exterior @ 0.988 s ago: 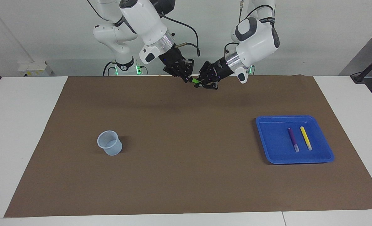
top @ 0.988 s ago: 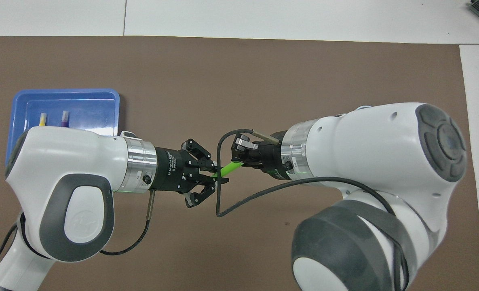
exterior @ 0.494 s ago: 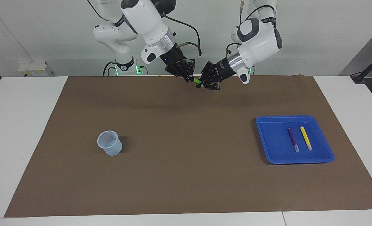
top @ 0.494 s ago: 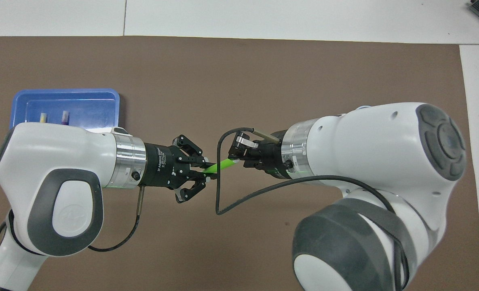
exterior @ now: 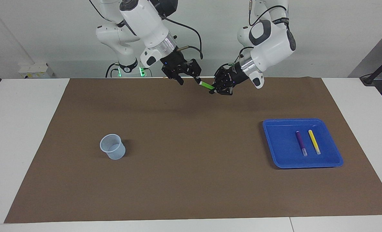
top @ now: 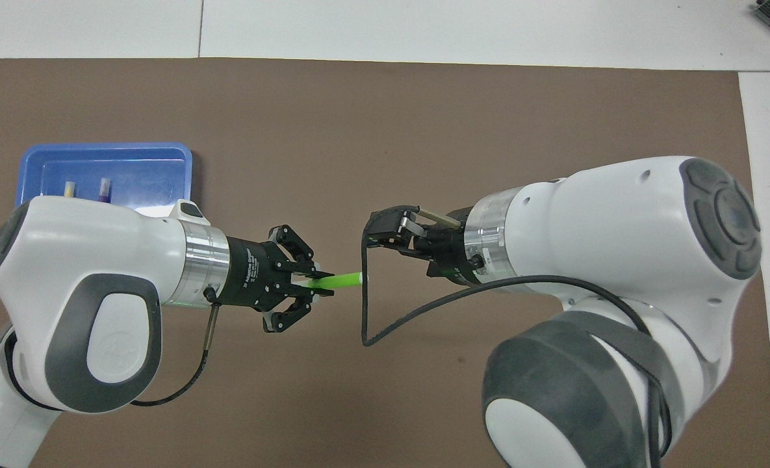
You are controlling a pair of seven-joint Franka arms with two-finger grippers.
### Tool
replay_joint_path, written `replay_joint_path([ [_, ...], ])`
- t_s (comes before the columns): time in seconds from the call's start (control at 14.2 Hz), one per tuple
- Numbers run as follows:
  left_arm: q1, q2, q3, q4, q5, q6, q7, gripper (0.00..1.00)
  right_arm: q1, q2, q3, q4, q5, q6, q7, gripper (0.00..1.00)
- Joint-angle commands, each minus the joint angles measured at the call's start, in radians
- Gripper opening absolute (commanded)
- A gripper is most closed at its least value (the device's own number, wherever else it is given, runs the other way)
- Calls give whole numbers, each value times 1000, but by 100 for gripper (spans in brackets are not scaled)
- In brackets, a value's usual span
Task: Right arm passes pens to left for tray arrangement
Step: 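Open the right gripper and pull the green pen away with the left gripper, then lower the green pen into the tray while the right gripper returns to the cup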
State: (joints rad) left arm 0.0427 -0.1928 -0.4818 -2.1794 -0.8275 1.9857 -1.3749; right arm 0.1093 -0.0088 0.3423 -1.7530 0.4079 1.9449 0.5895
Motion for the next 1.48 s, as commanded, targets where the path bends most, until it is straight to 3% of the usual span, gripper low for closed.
replay_joint_path([
  [0.0, -23, -89, 8, -91, 11, 10, 120, 0, -69, -22, 3, -3, -66, -81, -169, 100],
  [0.14, -20, -96, 9, -100, 28, 11, 294, 0, -105, -23, 1, 0, -142, -136, -276, 100],
  [0.49, 66, -70, 9, -91, 367, 5, 774, 0, -149, -30, 1, -3, -287, -167, -433, 100],
  [0.63, 117, -25, 9, -30, 505, -16, 957, 0, -203, -30, 1, -10, -299, -161, -555, 100],
  [0.85, 118, 116, 11, 79, 727, -7, 1055, 0, -255, -30, 0, -11, -343, -158, -666, 100],
  [1.06, 167, 255, 12, 183, 868, 19, 1204, 0, -290, -28, 3, -11, -362, -164, -675, 100],
  [1.41, 250, 398, 20, 248, 909, 109, 1367, 0, -269, -25, -23, -3, -363, -167, -680, 100],
])
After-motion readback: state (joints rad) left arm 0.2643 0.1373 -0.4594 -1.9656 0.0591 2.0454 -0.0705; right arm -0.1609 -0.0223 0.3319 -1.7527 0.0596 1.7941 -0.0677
